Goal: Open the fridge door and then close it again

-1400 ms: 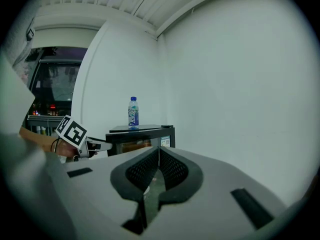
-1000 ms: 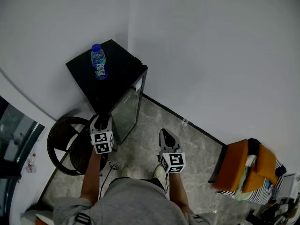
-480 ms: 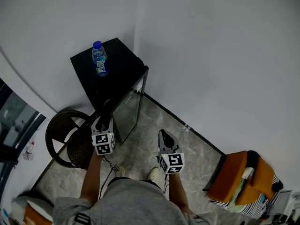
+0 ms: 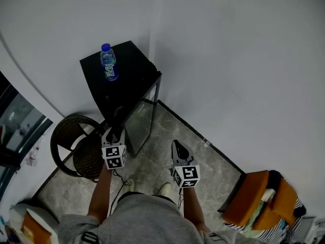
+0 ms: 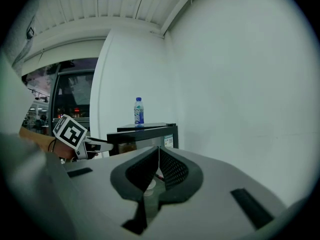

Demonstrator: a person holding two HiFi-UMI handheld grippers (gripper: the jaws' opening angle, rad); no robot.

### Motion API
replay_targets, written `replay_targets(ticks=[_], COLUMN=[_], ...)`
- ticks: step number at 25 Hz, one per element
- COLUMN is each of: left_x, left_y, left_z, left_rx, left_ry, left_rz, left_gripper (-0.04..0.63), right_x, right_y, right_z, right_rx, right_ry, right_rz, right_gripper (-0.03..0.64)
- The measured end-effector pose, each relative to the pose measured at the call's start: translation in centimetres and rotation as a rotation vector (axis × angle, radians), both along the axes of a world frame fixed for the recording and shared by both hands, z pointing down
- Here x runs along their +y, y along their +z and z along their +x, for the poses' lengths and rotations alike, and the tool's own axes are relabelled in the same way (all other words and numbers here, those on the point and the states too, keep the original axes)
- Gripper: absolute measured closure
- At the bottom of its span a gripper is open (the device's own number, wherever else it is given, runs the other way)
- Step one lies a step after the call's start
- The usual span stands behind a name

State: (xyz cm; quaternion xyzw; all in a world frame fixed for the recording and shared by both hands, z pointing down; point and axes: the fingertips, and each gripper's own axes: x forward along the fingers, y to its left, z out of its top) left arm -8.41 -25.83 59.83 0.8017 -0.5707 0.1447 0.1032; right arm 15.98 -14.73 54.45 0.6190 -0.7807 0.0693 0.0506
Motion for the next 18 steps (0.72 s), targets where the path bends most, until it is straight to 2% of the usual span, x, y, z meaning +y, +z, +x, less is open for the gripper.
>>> replay_targets(ticks=[18], left_x=[3.0], left_y=[-0.1], left_z=[3.6], left_rx=[0.004], left_ry=[-0.074], left_rz=[0.032], left_gripper=[0.422], right_x=[-0.5], right_y=[0.1], right_z=[3.5], right_rx=[0.009], right_ry=[-0.120], right_rz=[0.018], right_gripper=[0.592])
